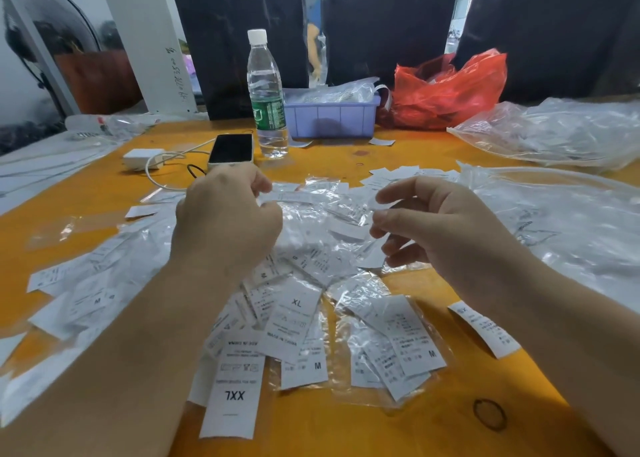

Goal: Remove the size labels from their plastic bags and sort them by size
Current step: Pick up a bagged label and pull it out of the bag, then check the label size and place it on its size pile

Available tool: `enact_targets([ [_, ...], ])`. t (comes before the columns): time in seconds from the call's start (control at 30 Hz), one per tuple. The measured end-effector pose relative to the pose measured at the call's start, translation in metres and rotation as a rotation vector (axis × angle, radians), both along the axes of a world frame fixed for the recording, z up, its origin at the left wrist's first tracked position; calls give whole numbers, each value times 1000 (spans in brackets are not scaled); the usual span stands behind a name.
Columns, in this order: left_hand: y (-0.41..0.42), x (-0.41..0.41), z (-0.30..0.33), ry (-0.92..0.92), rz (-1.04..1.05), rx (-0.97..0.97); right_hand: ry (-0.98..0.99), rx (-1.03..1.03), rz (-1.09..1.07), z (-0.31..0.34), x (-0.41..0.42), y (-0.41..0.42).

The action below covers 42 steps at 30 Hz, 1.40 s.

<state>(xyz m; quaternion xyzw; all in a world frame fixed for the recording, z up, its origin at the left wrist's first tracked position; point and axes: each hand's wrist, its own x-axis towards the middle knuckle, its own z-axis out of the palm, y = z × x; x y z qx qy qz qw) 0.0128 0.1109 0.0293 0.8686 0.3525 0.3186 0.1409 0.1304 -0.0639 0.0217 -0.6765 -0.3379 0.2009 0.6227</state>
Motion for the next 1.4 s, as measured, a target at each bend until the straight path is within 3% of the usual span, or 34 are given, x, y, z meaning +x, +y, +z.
enact_targets([
  [0.07, -7, 0, 0, -5, -51, 50, -116, -24, -1, -1, -1, -1],
  [0.23, -35, 5, -10, 73, -437, 36, -444, -117, 14, -5, -4, 0],
  [0.43, -39, 4, -11, 135, -551, 30, -678, -403, 23, 4, -10, -14],
  [0.6, -53, 6, -15, 154, -674, -45, -800, -319, -271, 18, -14, -53],
  [0.67, -57, 6, -18, 176, -720, -59, -878, -415, -377, 18, -13, -70],
  [0.83, -59, 7, -22, 235, -723, -97, -855, -918, -486, 7, 7, -102],
  [0.93, -60, 11, -27, 285, -710, -154, -834, -1048, -488, -6, 19, -112],
  [1.23, -75, 33, -44, 570, -672, 53, -945, -1049, -529, -22, 20, -102],
  [1.4, -75, 31, -43, 506, -683, 123, -975, -933, -550, -22, 16, -103],
])
